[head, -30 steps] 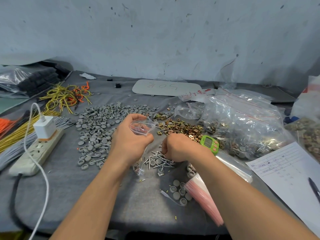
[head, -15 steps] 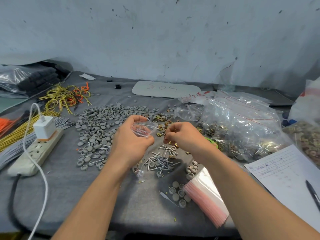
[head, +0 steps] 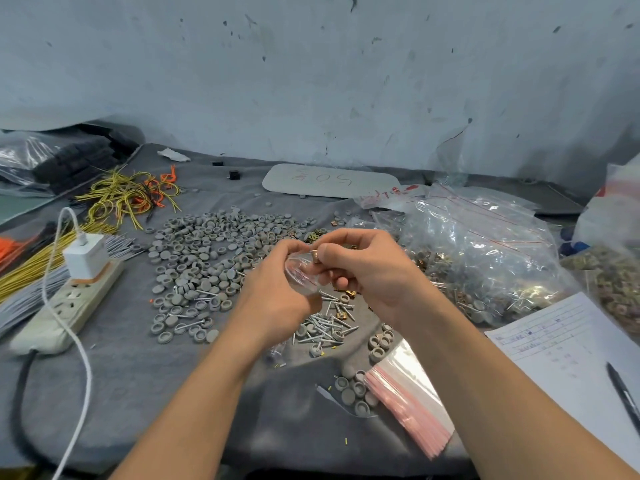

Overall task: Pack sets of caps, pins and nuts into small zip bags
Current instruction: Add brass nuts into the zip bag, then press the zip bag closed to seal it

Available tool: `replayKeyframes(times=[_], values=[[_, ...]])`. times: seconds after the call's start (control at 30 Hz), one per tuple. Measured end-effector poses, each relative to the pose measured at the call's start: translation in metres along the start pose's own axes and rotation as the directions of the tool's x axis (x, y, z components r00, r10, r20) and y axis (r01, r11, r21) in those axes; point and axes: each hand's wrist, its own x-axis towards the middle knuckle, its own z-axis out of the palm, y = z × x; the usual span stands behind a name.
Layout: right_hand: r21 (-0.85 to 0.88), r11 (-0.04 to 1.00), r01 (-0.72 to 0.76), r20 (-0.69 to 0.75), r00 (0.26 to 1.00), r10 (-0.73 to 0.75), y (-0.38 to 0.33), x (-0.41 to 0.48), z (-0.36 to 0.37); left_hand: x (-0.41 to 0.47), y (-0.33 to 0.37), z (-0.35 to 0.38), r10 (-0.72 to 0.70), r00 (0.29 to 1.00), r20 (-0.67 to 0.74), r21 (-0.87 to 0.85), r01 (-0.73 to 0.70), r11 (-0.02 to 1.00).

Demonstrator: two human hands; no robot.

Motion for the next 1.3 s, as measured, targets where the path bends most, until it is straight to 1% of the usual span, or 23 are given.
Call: replayKeyframes(times=[0.1,0.23,0.33,0.43,0.47,0.5,0.57,0.63,0.7,0.73,0.8,0.87,0.93,0.97,1.03,1.13,1.2,1.3], values=[[-0.12,0.991,0.064,-0.057,0.996,-0.071,0.002,-0.001,0.006,-0.001,0.002,0.002,0.038,0.999,0.021,-0.011,-0.037,0.999],[-0.293,0.953,0.08,-0.126,0.985,-0.121,0.003,0.001,0.009,-0.001,0.002,0.0,0.044,0.998,0.041,-0.025,-0.043,0.999],[-0.301,0.948,0.102,-0.183,0.97,-0.162,0.001,0.001,0.009,0.0,0.0,-0.001,0.028,0.999,0.03,-0.074,-0.026,0.997],[-0.286,0.95,0.127,-0.276,0.938,-0.208,0.0,0.002,0.001,0.001,-0.002,-0.002,0.017,0.999,-0.045,-0.142,-0.023,0.99],[-0.296,0.948,0.118,-0.274,0.94,-0.203,0.0,0.002,-0.001,0.002,-0.003,-0.002,0.0,0.997,-0.076,-0.169,-0.013,0.986],[-0.311,0.945,0.1,-0.237,0.955,-0.179,0.0,0.001,-0.001,0.002,-0.003,-0.003,-0.016,0.995,-0.102,-0.186,-0.003,0.983],[-0.349,0.936,0.043,-0.102,0.991,-0.083,0.003,-0.002,0.003,0.003,-0.003,-0.004,-0.027,0.992,-0.12,-0.169,0.006,0.986],[-0.448,0.894,-0.011,-0.024,1.0,0.0,0.011,-0.002,0.01,0.002,-0.001,-0.005,0.01,0.998,-0.068,-0.039,-0.013,0.999],[-0.603,0.798,0.003,-0.042,0.998,-0.035,0.018,0.002,0.014,0.001,0.004,-0.004,0.019,1.0,0.018,0.073,-0.021,0.997],[-0.644,0.765,0.008,-0.063,0.996,-0.064,0.019,0.003,0.015,0.0,0.005,-0.005,0.011,0.999,0.05,0.076,-0.014,0.997],[-0.638,0.77,0.005,-0.103,0.99,-0.092,0.017,0.004,0.014,0.0,0.006,-0.008,0.008,0.998,0.063,-0.004,-0.008,1.0],[-0.601,0.799,0.013,-0.131,0.985,-0.115,0.016,0.005,0.01,0.001,0.003,-0.014,-0.011,1.0,0.026,-0.143,0.015,0.99],[-0.564,0.825,0.029,-0.15,0.979,-0.137,0.015,0.004,0.008,0.003,0.001,-0.02,-0.067,0.998,0.006,-0.325,0.065,0.944],[-0.549,0.835,0.035,-0.165,0.975,-0.149,0.014,0.004,0.007,0.004,0.0,-0.023,-0.1,0.995,-0.003,-0.387,0.091,0.917],[-0.537,0.843,0.027,-0.192,0.969,-0.154,0.014,0.004,0.004,0.006,0.0,-0.027,-0.149,0.987,-0.058,-0.418,0.111,0.902],[-0.532,0.847,-0.01,-0.171,0.981,-0.096,0.013,0.002,0.004,0.007,-0.003,-0.029,-0.17,0.972,-0.16,-0.46,0.079,0.885],[-0.542,0.84,-0.032,-0.168,0.983,-0.07,0.013,0.001,0.006,0.007,-0.003,-0.029,-0.185,0.962,-0.2,-0.492,0.064,0.868],[-0.457,0.888,-0.042,-0.228,0.971,-0.072,0.011,0.002,0.006,0.007,-0.001,-0.031,-0.214,0.947,-0.242,-0.515,0.061,0.855]])
